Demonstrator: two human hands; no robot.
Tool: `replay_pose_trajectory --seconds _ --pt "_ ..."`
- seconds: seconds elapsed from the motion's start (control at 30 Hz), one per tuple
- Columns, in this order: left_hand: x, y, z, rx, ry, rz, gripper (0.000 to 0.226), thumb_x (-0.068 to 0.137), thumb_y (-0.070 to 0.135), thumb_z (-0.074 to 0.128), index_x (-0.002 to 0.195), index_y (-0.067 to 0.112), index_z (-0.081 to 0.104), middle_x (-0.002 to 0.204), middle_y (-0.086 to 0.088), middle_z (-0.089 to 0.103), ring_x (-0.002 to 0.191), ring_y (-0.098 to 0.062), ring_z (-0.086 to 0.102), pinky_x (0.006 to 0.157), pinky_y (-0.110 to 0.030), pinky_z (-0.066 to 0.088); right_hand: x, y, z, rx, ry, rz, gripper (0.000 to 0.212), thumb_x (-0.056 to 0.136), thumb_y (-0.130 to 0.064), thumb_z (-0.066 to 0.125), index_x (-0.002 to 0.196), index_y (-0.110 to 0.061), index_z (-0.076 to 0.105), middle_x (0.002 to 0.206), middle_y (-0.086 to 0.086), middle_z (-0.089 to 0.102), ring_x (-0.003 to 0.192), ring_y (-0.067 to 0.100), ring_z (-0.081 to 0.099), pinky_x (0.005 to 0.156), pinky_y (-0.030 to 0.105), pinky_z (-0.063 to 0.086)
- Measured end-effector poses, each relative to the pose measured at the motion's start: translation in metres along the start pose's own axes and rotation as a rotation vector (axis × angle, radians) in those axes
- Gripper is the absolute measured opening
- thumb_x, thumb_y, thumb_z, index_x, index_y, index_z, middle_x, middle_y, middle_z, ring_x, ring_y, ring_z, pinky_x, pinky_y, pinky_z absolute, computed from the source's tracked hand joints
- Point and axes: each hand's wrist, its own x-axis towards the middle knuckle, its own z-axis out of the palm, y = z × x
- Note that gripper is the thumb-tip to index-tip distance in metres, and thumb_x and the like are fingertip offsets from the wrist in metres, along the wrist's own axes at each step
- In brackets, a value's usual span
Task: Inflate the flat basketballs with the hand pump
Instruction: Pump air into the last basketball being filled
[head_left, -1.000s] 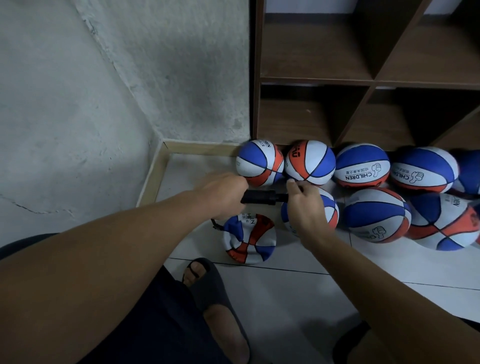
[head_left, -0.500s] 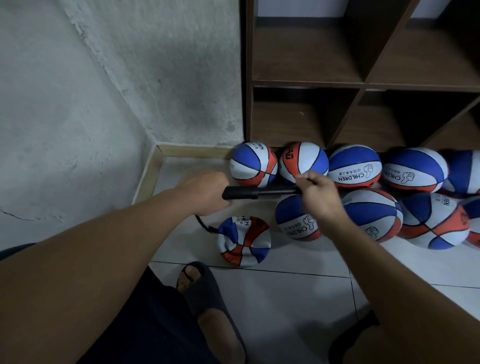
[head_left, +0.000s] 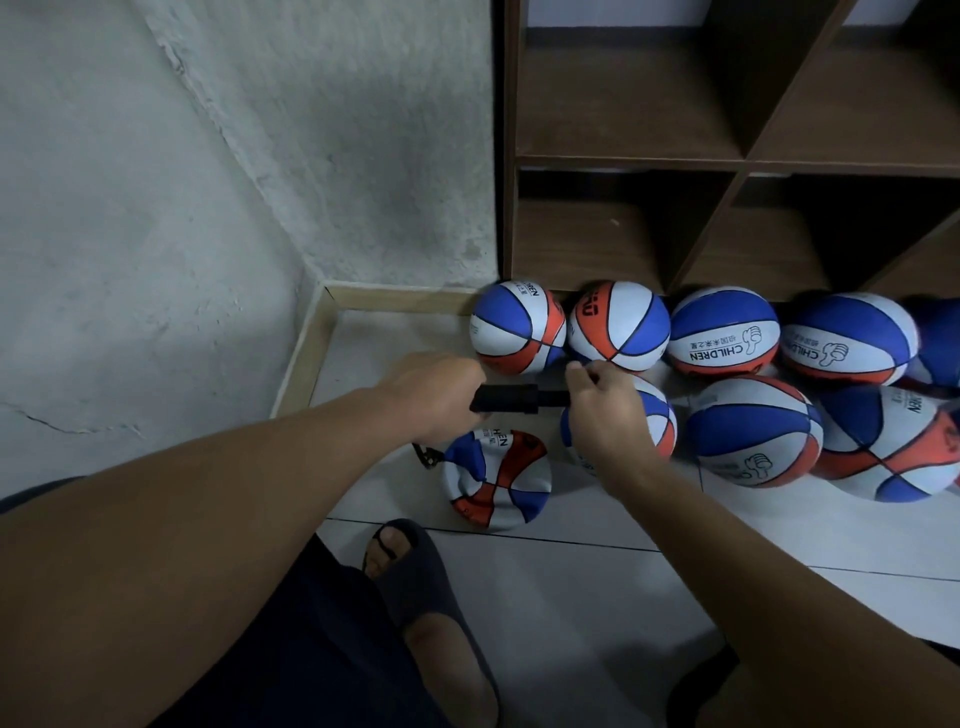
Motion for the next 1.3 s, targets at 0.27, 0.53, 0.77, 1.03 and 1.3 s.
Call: replay_pose_trajectory --seconds 0.27,0.53,0.77,1.03,1.3 --pt "0.0 0.009 0.002 0.017 -0.021 0.048 0.035 0.096 0.039 0.071 0.069 0.024 0.054 0.065 0.002 0.059 0.055 -0.016 0.055 0.051 -0.028 0.036 -0.007 0.005 0.014 0.006 -0.034 0.008 0.037 0.112 -0.041 0.047 0.097 -0.011 0.063 0.079 0.002 0.061 0.073 0.018 0.057 0.066 0.039 0.048" --pt "0.003 -0.001 -0.006 -0.021 0.003 0.049 0.03 0.097 0.044 0.071 0.076 0.024 0.061 0.07 0.004 0.063 0.06 -0.014 0.059 0.053 -0.029 0.037 0.018 0.009 -0.02 -0.026 0.023 0.033 0.038 0.109 -0.043 0.053 0.094 -0.01 0.064 0.068 0.001 0.052 0.063 0.019 0.048 0.061 0.038 0.042" --pt "-0.001 0.004 -0.012 -0.154 -0.035 0.006 0.033 0.102 0.036 0.07 0.074 0.029 0.055 0.066 0.007 0.055 0.055 -0.008 0.05 0.052 -0.024 0.032 0.045 0.01 -0.064 0.13 0.185 0.159 0.027 0.106 -0.03 0.055 0.1 -0.004 0.063 0.069 0.008 0.042 0.063 0.024 0.04 0.055 0.035 0.039" --pt "-0.001 0.008 -0.007 0.015 0.052 0.024 0.04 0.101 0.045 0.068 0.07 0.028 0.051 0.067 0.004 0.058 0.057 -0.015 0.055 0.052 -0.029 0.034 0.003 -0.001 -0.006 0.035 0.134 0.008 0.038 0.11 -0.032 0.05 0.077 -0.014 0.049 0.057 -0.006 0.041 0.058 0.017 0.038 0.058 0.033 0.032" --pt "0.0 0.015 -0.001 0.059 0.051 0.086 0.04 0.099 0.045 0.07 0.071 0.029 0.048 0.067 0.004 0.059 0.056 -0.013 0.056 0.052 -0.028 0.036 -0.006 -0.003 0.01 0.069 0.027 0.006 0.034 0.112 -0.035 0.049 0.089 -0.013 0.06 0.068 -0.001 0.052 0.063 0.015 0.049 0.058 0.032 0.039"
